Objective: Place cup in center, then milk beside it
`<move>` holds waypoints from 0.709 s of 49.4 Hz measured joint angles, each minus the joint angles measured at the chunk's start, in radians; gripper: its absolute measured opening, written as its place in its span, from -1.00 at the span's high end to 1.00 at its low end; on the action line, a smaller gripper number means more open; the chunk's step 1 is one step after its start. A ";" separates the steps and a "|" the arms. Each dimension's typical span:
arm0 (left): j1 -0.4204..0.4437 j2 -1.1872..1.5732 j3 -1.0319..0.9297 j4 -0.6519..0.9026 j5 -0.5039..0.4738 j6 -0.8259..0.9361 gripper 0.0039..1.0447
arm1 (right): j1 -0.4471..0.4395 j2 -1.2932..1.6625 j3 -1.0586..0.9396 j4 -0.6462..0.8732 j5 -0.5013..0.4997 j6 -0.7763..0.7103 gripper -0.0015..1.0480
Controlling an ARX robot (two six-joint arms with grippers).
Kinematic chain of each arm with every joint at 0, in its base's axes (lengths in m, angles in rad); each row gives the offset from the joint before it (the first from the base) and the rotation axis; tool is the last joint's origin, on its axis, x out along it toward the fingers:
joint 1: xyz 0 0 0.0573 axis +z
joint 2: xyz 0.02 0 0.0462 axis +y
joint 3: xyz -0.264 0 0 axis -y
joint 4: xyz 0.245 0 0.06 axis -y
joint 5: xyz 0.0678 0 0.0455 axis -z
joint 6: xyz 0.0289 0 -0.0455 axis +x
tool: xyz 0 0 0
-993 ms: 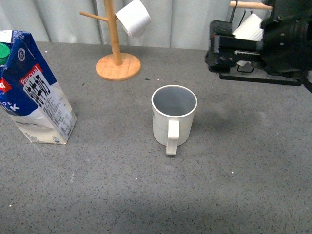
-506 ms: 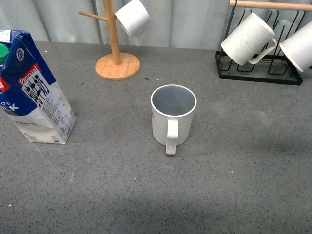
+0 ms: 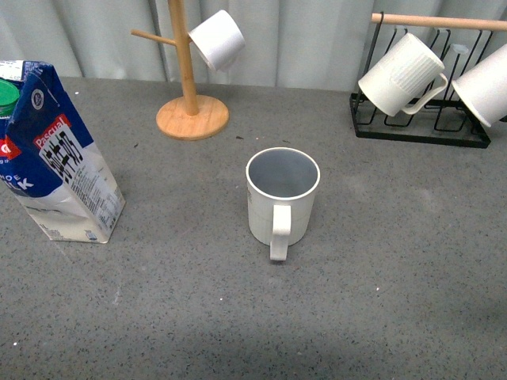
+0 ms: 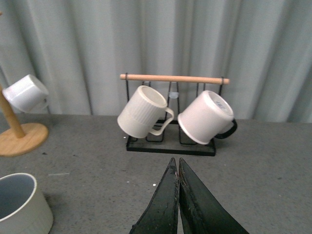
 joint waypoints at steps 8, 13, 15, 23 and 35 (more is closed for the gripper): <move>0.000 0.000 0.000 0.000 0.000 0.000 -0.88 | -0.017 -0.149 -0.035 -0.111 -0.003 0.000 0.98; 0.000 0.000 0.000 0.000 0.000 0.000 -0.88 | -0.018 -0.246 -0.051 -0.191 -0.004 0.000 0.98; 0.000 0.000 0.000 0.000 0.000 0.000 -0.88 | -0.018 -0.270 -0.055 -0.211 -0.005 0.000 0.98; 0.000 0.000 0.000 0.000 0.000 0.000 -0.88 | -0.018 -0.397 -0.065 -0.322 -0.005 0.000 0.98; 0.000 0.000 0.000 0.000 0.000 0.000 -0.88 | -0.018 -0.572 -0.068 -0.480 -0.005 0.000 0.98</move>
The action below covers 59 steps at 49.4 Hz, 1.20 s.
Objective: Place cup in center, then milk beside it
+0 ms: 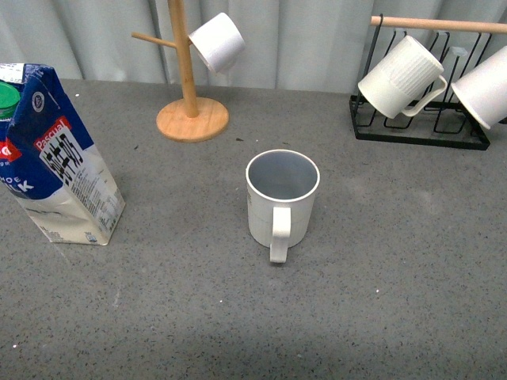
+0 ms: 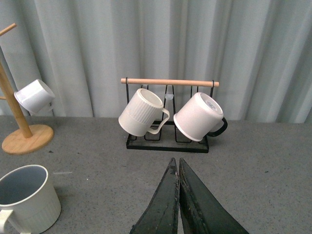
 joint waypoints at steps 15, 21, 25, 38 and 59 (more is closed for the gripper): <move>0.000 0.000 0.000 0.000 0.000 0.000 -0.88 | 0.000 -0.128 0.000 -0.125 0.000 0.000 0.98; 0.000 0.000 0.000 0.000 0.000 0.000 -0.88 | 0.000 -0.180 0.000 -0.176 0.000 0.000 0.98; 0.000 0.000 0.000 0.000 0.000 0.000 -0.88 | 0.000 -0.211 0.000 -0.207 0.000 0.000 0.98; 0.000 0.000 0.000 0.000 0.000 0.000 -0.88 | 0.000 -0.280 0.000 -0.275 0.000 0.000 0.98; 0.000 0.000 0.000 0.000 0.000 0.000 -0.88 | 0.000 -0.475 0.000 -0.477 -0.003 -0.001 0.77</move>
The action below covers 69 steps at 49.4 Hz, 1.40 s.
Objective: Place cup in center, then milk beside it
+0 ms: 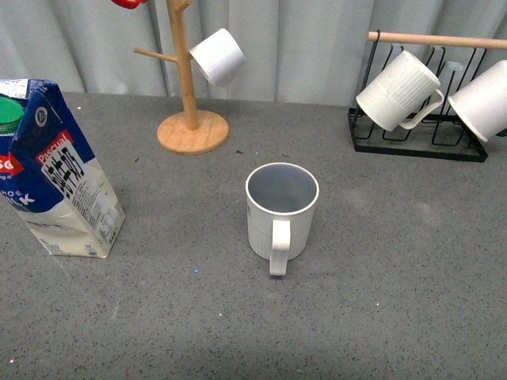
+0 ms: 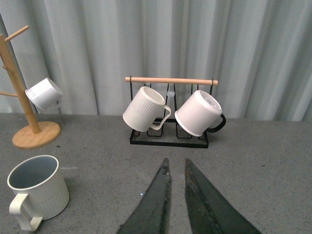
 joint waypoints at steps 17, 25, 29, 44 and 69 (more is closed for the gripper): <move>0.000 0.000 0.000 0.000 0.000 0.000 -0.88 | 0.000 0.000 0.000 0.000 0.000 0.000 -0.41; 0.000 0.000 0.000 0.000 0.000 0.000 -0.88 | 0.000 0.000 0.000 0.000 0.000 0.002 -0.86; 0.000 0.000 0.000 0.000 0.000 0.000 -0.88 | 0.000 0.000 0.000 0.000 0.000 0.000 -0.81; -0.028 0.132 0.026 -0.038 -0.175 -0.054 -0.88 | 0.000 0.000 0.000 0.000 0.000 0.001 -0.82; -0.083 1.339 0.126 0.892 -0.086 -0.100 -0.88 | 0.000 -0.002 0.000 0.000 0.000 0.001 -0.82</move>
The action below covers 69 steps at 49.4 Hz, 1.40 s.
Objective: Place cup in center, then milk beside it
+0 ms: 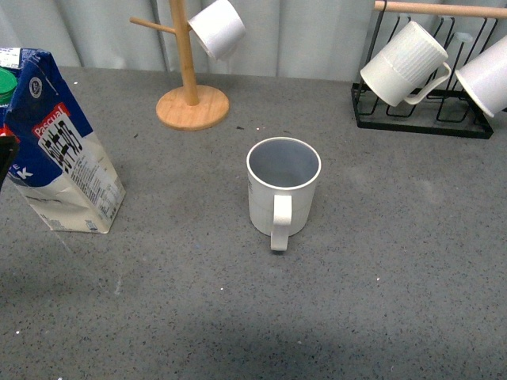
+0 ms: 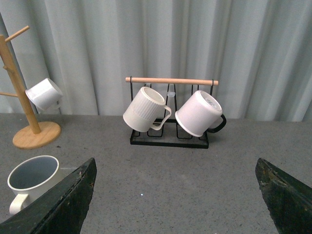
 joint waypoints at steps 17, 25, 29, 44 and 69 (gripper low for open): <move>-0.048 0.187 0.001 0.098 -0.019 -0.005 -0.88 | 0.000 0.000 0.000 0.000 0.000 0.000 -0.82; -0.045 0.239 0.011 0.133 -0.020 0.005 -0.88 | 0.000 0.000 0.000 0.000 0.000 0.000 -0.82; -0.030 0.266 0.026 0.134 -0.020 0.005 -0.88 | 0.000 0.000 0.000 0.000 0.000 0.000 -0.82; 0.028 0.344 0.098 0.137 -0.024 0.014 -0.88 | 0.000 0.000 0.000 0.000 0.000 0.000 -0.82; 0.071 0.436 0.183 0.161 0.020 0.018 -0.88 | 0.000 0.000 0.000 0.000 0.000 0.000 -0.82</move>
